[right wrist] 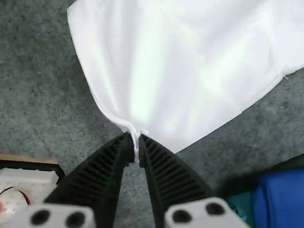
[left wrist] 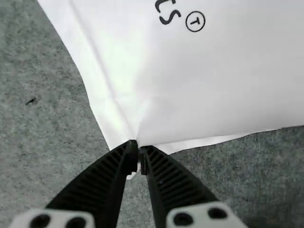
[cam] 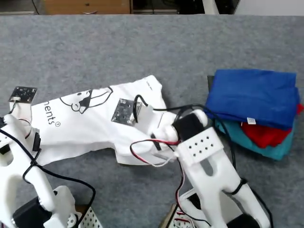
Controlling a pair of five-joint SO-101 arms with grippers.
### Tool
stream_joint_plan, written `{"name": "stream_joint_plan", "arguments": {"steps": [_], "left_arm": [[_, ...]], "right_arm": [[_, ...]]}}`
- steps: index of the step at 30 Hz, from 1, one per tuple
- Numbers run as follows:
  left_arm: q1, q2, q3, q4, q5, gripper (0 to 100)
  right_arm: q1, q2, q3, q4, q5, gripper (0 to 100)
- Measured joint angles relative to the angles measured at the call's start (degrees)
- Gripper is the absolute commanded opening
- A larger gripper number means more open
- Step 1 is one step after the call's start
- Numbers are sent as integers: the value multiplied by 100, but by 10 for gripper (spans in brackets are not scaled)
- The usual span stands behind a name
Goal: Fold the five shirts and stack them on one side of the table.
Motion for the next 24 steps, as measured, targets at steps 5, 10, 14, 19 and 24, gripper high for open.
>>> {"name": "stream_joint_plan", "arguments": {"steps": [5,10,14,19,24], "left_arm": [[-123,0,35,0,0,19],[-220,0,70,0,-18,38],[-229,-44,149,167,-589,108],[-457,-44,9,396,-492,157],[-501,-44,-774,1310,-571,153]], "right_arm": [[0,-53,448,-229,0,27],[-352,-53,721,-369,0,216],[-686,-62,747,-360,0,277],[-738,-70,738,-132,0,224],[-18,-79,0,-79,0,45]]}}
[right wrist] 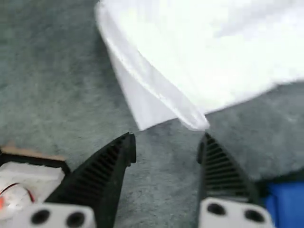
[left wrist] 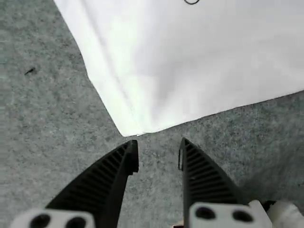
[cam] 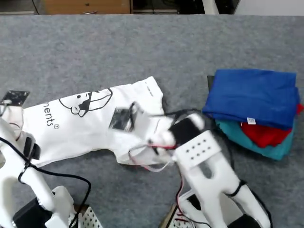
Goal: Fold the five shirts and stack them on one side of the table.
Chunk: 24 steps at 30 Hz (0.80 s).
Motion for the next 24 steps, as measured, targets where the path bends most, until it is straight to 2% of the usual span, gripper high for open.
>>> {"name": "stream_joint_plan", "arguments": {"steps": [1,3,4,6,9,14,18,21,24], "left_arm": [[0,0,-202,185,-26,130],[0,0,-668,431,-9,31],[0,0,-905,519,97,12],[44,0,-1398,571,554,42],[404,18,-1785,510,1486,21],[976,747,-1732,-519,3156,19],[1081,1785,-1591,-1565,4176,19],[1081,2497,-1591,-2171,4633,19],[1081,2840,-1582,-2435,4782,19]], "right_arm": [[167,0,-202,0,0,0],[440,0,-580,0,0,35],[510,0,-747,0,0,46],[545,88,-1073,0,0,48],[545,519,-1442,-70,0,47],[545,1741,-2057,-835,-369,13],[545,3165,-2848,-1327,-791,5],[563,4334,-3640,-1415,-1099,5],[563,5468,-4475,-1415,-1336,5]]}}
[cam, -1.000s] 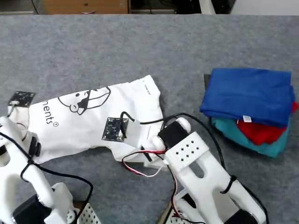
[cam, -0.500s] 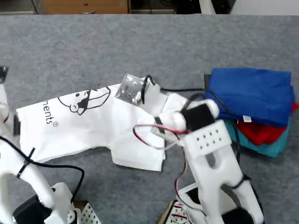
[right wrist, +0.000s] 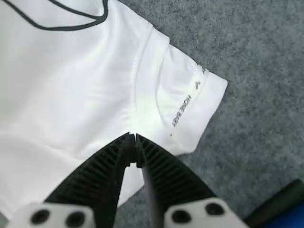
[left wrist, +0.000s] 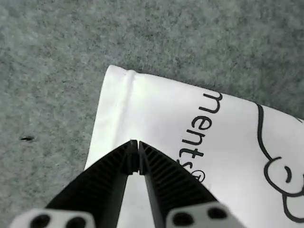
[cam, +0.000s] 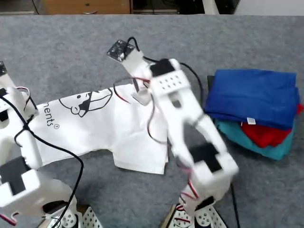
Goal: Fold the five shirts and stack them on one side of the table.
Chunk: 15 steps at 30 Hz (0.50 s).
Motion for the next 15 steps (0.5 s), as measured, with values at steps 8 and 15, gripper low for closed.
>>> {"name": "stream_joint_plan", "arguments": {"steps": [8,15], "left_arm": [[237,141,53,-176,44,19],[316,897,360,-826,44,19]], "right_arm": [[501,2312,-2180,220,-79,5],[1073,3684,-4290,1169,554,5]]}}
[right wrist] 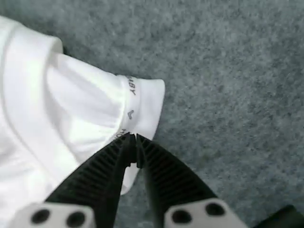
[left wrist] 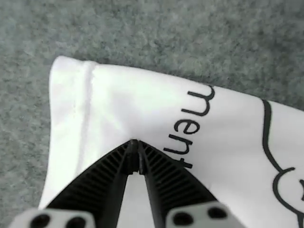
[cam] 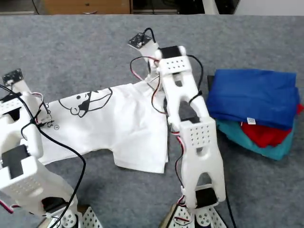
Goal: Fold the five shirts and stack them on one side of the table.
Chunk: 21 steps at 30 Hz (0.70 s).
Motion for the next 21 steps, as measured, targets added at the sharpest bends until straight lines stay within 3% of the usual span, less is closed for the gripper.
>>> {"name": "stream_joint_plan", "arguments": {"steps": [13,21], "left_arm": [[-114,97,-202,132,18,19],[-114,97,-202,132,18,19]], "right_arm": [[-79,914,-3543,1732,290,5],[-1187,941,-3464,1776,-176,5]]}}
